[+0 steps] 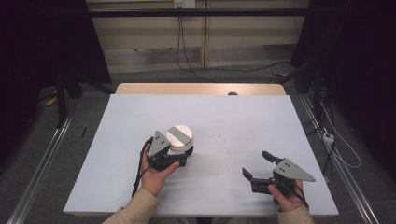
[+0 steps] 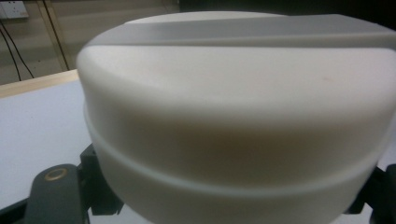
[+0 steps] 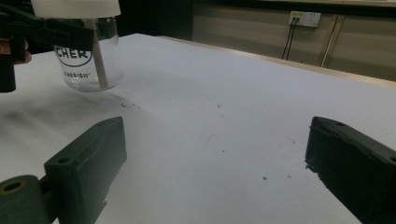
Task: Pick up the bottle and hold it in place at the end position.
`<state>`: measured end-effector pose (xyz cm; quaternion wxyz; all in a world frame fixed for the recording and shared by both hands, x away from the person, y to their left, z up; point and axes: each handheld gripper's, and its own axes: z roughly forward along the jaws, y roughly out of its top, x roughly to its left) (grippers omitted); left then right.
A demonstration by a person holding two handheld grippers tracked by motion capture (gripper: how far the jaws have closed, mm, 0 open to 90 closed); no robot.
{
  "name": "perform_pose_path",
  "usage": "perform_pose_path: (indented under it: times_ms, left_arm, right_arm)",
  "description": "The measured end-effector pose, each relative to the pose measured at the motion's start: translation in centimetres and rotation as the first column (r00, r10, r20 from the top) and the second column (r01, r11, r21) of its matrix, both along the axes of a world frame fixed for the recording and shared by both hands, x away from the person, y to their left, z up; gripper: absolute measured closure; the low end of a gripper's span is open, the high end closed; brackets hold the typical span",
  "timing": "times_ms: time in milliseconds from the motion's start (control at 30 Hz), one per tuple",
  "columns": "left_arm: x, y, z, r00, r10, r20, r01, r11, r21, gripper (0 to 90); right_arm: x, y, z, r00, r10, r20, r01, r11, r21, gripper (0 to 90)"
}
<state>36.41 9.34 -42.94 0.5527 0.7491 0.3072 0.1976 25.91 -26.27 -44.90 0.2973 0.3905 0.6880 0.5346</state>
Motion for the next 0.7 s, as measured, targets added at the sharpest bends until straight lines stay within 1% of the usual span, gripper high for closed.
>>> perform_pose_path:
  times_ms: [100,167,267,333,700]
  left_arm:
    - [0.4,-0.4,0.1,0.9999,0.000,0.013,0.000,0.9999,0.011,18.4]
    - [0.7,-0.6,0.1,0.9999,0.001,0.013,-0.001,0.9999,0.010,18.4]
    - [1.1,-0.9,0.1,0.9998,0.004,0.017,-0.004,0.9997,0.022,18.4]
    - [1.3,-1.1,0.0,0.9998,0.008,0.019,-0.009,0.9998,0.019,18.4]
    - [2.6,-2.2,0.2,0.9995,-0.001,0.031,0.001,0.9996,0.027,18.4]
  right_arm:
    - [0.0,0.0,0.0,1.0000,0.001,0.000,-0.001,1.0000,-0.001,5.2]
    - [0.0,0.0,0.0,1.0000,0.000,-0.001,-0.001,1.0000,-0.001,5.2]
    - [0.0,0.0,0.0,1.0000,0.001,-0.003,-0.001,1.0000,-0.002,5.2]
    - [0.0,0.0,0.0,1.0000,0.001,-0.002,-0.001,1.0000,0.001,5.2]
    - [0.1,0.0,-0.1,1.0000,0.002,-0.004,-0.002,1.0000,0.002,5.2]
